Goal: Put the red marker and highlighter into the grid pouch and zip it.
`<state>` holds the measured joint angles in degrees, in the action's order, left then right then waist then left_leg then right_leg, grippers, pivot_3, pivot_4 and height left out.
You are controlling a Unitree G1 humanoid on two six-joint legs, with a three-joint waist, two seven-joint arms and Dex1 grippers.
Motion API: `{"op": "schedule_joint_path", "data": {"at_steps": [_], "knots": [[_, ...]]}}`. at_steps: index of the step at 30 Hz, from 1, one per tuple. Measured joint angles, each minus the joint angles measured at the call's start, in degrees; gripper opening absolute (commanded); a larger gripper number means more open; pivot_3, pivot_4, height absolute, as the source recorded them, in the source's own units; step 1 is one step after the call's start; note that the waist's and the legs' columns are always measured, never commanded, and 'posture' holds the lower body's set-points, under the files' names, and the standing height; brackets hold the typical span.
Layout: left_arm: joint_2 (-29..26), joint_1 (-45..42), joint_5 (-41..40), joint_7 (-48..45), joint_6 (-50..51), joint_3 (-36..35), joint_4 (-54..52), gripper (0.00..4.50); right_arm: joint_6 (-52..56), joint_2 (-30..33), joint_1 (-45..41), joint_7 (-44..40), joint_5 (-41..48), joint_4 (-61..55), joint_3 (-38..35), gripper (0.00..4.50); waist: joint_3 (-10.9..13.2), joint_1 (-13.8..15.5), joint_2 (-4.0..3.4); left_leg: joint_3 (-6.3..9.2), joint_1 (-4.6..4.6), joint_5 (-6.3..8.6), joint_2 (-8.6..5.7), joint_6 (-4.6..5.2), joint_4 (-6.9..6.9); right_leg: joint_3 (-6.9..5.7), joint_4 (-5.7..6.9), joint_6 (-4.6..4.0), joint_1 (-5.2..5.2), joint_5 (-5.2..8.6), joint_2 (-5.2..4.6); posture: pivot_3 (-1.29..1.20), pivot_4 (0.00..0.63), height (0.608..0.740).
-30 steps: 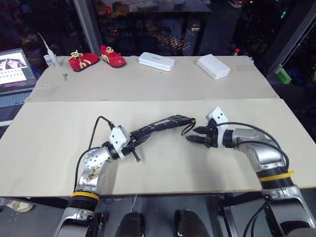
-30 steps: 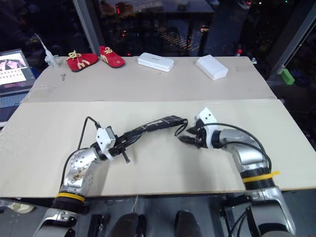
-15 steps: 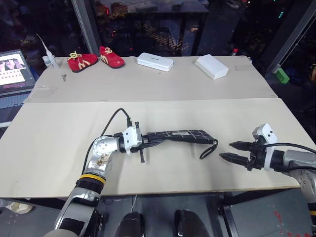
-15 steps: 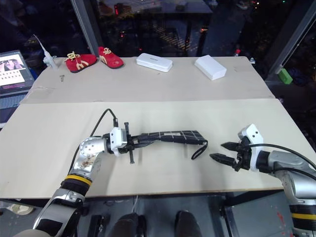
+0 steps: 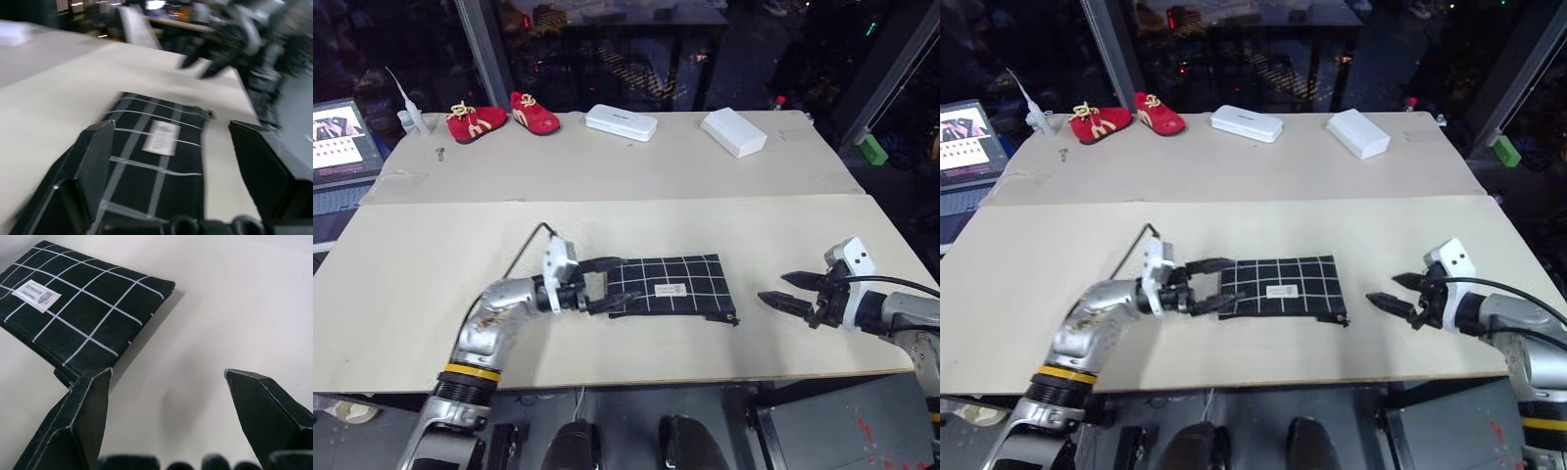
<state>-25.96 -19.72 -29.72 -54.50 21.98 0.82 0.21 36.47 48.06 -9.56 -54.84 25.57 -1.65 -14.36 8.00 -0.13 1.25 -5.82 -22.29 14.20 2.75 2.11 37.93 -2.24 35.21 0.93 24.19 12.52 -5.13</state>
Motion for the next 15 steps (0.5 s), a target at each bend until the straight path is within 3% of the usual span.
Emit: {"op": "schedule_joint_path", "data": {"at_steps": [3,9,15], "knots": [[-1.35,3.11,-0.65,8.04,6.95,-4.93,-1.66,3.97,-2.37,-0.66,-1.34,0.01,0.06,1.73,-0.27,4.08,0.0,-0.41,0.01,-0.01,0.0,-0.01,-0.02,-0.01,0.0,0.03,0.0,-0.07,0.01,-0.04,0.02,0.0,0.15,0.74],[-2.38,11.59,-2.64,17.99,9.08,-19.64,-4.5,3.97,-6.79,-4.47,-4.84,0.57,0.46,8.15,-1.61,4.08,0.03,-0.46,0.06,-0.05,-0.01,-0.01,0.0,-0.02,-0.01,0.0,-0.02,-0.38,0.01,-0.22,-0.06,0.0,0.15,0.74],[-1.03,15.22,-4.45,22.57,9.39,-24.97,-6.33,3.97,-7.36,-5.2,-7.07,1.13,0.52,10.42,-2.07,4.08,0.03,0.56,0.05,-0.08,-0.01,-0.01,-0.04,-0.02,-0.01,0.01,-0.05,-0.41,0.0,-0.24,-0.11,0.0,0.15,0.74]]}}
